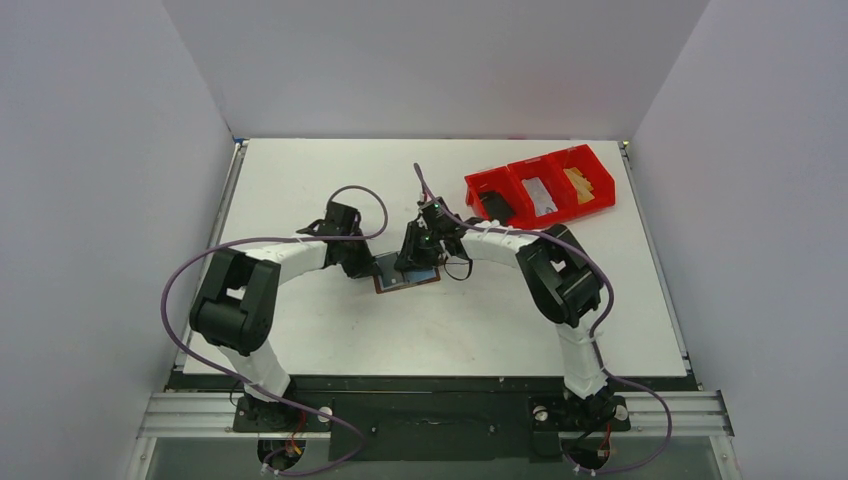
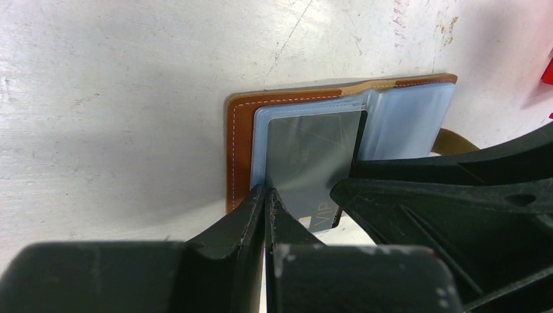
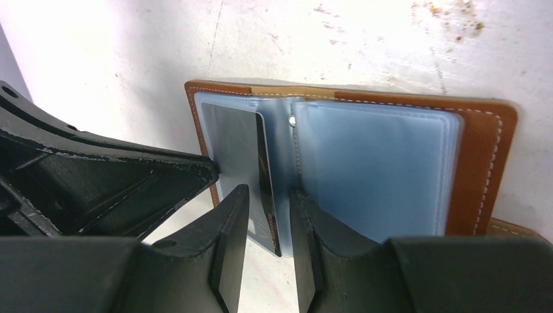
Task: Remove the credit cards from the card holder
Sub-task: Remove the credit card from the card holder.
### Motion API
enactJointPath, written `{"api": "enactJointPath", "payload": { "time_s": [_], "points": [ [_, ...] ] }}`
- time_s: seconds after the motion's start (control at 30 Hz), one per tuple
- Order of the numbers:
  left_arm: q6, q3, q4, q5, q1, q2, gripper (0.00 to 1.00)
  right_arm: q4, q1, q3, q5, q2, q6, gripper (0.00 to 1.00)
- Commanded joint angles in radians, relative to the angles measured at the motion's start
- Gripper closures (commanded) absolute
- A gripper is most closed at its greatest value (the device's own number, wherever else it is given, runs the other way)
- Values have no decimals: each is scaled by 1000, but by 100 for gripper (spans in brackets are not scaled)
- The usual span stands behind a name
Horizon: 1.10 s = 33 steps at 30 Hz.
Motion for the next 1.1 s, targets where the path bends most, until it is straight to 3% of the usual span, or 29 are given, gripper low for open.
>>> {"api": "enactJointPath", "payload": {
  "time_s": [0.0,0.57,1.07],
  "points": [
    [-4,14,1,-27,-20,35,100,152,-17,-58,-69,-10,53,73],
    [-41,53,-38,-62,-51,85,100,502,-63,-238,-187,-46,214,73],
    [-41,55,-54,-68,-50,101,100,711,-88,-320,-228,-56,334,78]
  ]
}}
